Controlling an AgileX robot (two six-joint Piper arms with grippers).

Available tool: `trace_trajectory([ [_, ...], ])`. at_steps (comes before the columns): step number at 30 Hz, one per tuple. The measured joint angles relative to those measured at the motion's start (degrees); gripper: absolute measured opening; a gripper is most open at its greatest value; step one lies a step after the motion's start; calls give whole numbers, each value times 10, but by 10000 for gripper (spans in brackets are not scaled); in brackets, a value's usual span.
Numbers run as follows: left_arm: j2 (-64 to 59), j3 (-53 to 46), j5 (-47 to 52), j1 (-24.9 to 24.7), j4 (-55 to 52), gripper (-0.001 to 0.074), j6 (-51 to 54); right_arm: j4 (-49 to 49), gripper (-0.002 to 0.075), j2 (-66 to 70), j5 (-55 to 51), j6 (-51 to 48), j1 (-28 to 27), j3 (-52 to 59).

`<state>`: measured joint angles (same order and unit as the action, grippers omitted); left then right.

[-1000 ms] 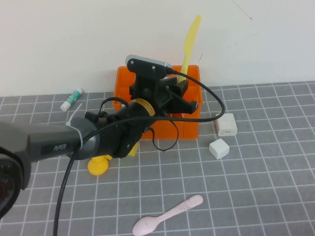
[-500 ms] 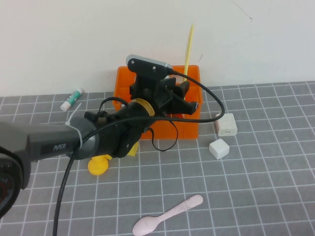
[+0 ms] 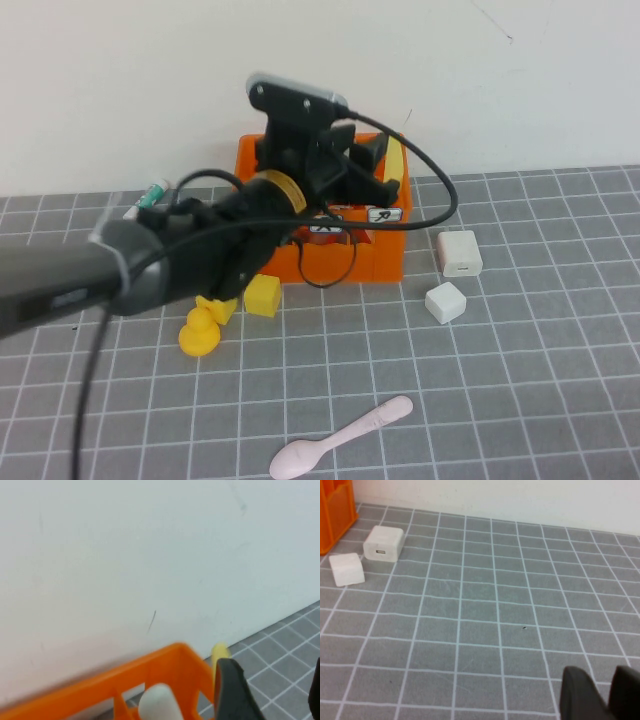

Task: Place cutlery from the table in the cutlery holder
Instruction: Pick up the spoon

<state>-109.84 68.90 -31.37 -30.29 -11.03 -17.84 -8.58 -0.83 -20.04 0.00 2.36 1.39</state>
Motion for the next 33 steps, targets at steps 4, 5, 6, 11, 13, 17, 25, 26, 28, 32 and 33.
trace_trajectory([
  [4,72,-30,47,0,-31,248,0,0,145,0,0,0,0,0],
  [5,94,-44,62,0,-35,207,0,0,145,0,0,0,0,0],
  [6,107,-55,72,0,-38,179,0,0,145,0,0,0,0,0],
  [11,236,-128,164,0,-46,23,0,0,145,0,0,0,0,0],
  [13,296,-157,184,0,-46,10,4,0,145,0,0,0,0,0],
  [17,406,-221,194,0,-46,3,9,0,145,0,0,0,0,0],
  [25,585,-358,229,0,-46,0,-46,0,145,0,0,0,0,0],
  [26,602,-373,231,0,-46,0,-60,0,145,0,0,0,0,0],
  [28,629,-395,234,0,-46,0,-77,0,145,0,0,0,0,0],
  [32,669,-426,242,0,-46,0,-88,0,145,0,0,0,0,0],
  [33,676,-431,251,0,-46,0,-85,0,145,0,0,0,0,0],
])
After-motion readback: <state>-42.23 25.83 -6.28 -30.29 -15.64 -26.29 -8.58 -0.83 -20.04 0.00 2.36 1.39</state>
